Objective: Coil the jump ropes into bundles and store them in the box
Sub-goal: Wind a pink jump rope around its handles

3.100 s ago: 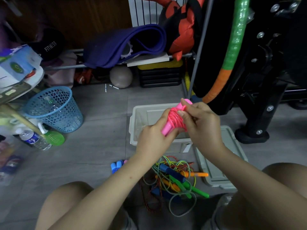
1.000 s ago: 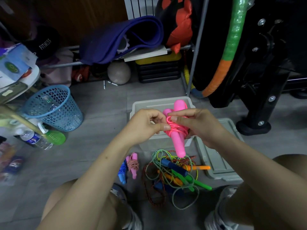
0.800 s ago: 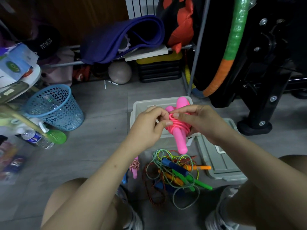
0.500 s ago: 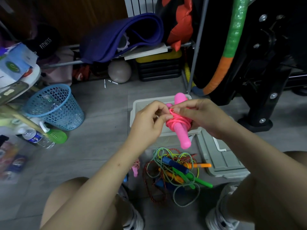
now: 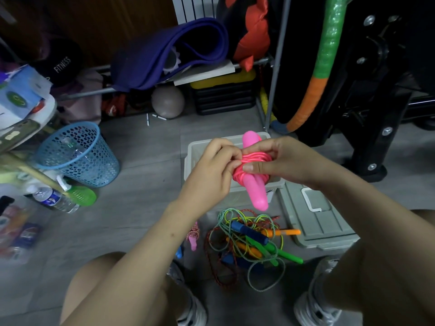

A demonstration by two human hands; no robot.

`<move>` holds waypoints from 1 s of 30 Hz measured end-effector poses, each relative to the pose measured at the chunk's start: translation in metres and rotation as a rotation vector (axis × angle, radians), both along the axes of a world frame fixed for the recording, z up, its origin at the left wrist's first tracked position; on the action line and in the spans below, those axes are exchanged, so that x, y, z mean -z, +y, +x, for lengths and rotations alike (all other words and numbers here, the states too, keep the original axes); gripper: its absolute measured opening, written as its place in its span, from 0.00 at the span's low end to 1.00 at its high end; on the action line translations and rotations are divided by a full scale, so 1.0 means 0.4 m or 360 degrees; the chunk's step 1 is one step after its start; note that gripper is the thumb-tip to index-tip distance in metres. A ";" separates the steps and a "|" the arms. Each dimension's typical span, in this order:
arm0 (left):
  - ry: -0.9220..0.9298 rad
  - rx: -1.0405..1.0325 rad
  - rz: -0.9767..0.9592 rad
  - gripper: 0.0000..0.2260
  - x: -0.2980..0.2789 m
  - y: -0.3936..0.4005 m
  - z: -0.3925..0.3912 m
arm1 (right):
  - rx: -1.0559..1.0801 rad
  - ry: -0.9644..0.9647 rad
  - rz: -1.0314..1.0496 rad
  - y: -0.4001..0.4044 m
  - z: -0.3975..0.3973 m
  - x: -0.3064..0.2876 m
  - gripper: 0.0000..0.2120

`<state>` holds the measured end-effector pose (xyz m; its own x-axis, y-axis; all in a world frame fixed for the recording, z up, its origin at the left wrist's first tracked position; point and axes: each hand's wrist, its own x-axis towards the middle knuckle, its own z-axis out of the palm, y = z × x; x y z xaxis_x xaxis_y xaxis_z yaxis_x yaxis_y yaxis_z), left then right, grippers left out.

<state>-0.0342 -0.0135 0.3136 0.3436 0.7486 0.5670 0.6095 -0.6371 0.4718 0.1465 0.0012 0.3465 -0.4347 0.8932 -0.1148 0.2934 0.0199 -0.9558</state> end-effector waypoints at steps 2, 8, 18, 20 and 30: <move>-0.0047 -0.0041 0.0000 0.05 0.000 -0.004 0.005 | 0.0003 0.0011 0.0033 0.000 0.003 -0.001 0.21; -0.0050 -0.0160 0.0050 0.06 -0.005 0.000 0.018 | 0.0028 0.0048 0.0158 0.002 0.012 0.005 0.16; -0.0244 -0.0179 -0.0203 0.07 -0.008 -0.008 0.024 | 0.0099 0.0253 0.0251 -0.007 0.002 0.029 0.16; -0.0225 -0.0175 -0.0209 0.08 -0.011 -0.009 0.024 | 0.0091 0.0293 0.0267 -0.008 -0.002 0.030 0.15; -0.1157 -0.0144 -0.1043 0.08 -0.026 -0.012 0.009 | 0.0036 0.0371 0.0181 0.000 0.000 0.048 0.08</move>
